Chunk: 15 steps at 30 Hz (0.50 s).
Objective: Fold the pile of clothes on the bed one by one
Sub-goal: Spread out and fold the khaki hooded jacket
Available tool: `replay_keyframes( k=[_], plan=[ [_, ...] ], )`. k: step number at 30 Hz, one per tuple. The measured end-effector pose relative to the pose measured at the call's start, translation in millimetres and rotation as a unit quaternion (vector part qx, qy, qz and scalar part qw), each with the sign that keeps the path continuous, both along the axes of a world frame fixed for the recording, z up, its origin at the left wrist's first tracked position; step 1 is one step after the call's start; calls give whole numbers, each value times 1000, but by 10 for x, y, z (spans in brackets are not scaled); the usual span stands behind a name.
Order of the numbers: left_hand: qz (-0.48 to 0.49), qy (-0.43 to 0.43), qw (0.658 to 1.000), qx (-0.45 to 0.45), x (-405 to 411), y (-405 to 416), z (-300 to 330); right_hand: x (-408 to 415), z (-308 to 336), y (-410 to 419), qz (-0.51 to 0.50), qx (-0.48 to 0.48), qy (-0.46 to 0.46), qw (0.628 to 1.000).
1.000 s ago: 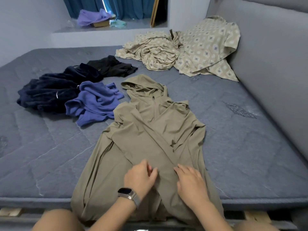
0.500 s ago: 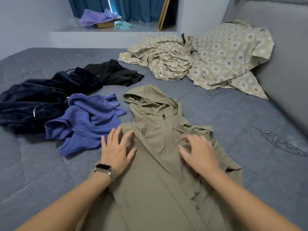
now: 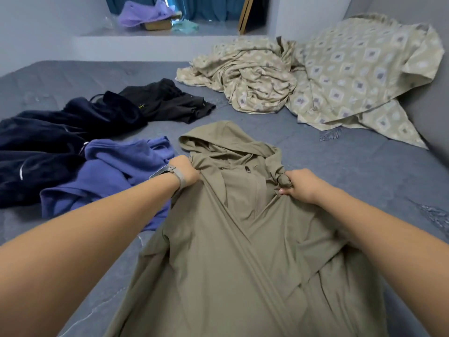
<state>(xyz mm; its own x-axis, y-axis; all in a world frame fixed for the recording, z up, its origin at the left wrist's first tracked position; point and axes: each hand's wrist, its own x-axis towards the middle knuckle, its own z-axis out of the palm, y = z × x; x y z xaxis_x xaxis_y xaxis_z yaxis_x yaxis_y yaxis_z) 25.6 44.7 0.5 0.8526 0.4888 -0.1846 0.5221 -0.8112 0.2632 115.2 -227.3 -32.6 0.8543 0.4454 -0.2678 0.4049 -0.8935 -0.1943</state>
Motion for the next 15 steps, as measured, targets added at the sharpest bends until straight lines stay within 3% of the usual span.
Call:
replay_keyframes(
  k=[5,8,10,11,13,15],
  plan=[
    [58,-178,982,-24,417,22,278,358,204,-147,-124,69,-141,980],
    [20,-115,993,-24,490,-136,177,492,196,-165,-125,-5,-69,990],
    [41,-39,997,-43,495,-235,0,518,151,-128,-112,-92,24,989],
    [66,-36,996,-55,512,-259,-79,533,151,-102,-119,-91,47,988],
    [94,-128,986,-47,544,-300,-119,574,177,-18,-162,22,17,986],
    [28,-231,972,18,625,-319,-149,629,198,112,-195,143,-83,967]
  ],
)
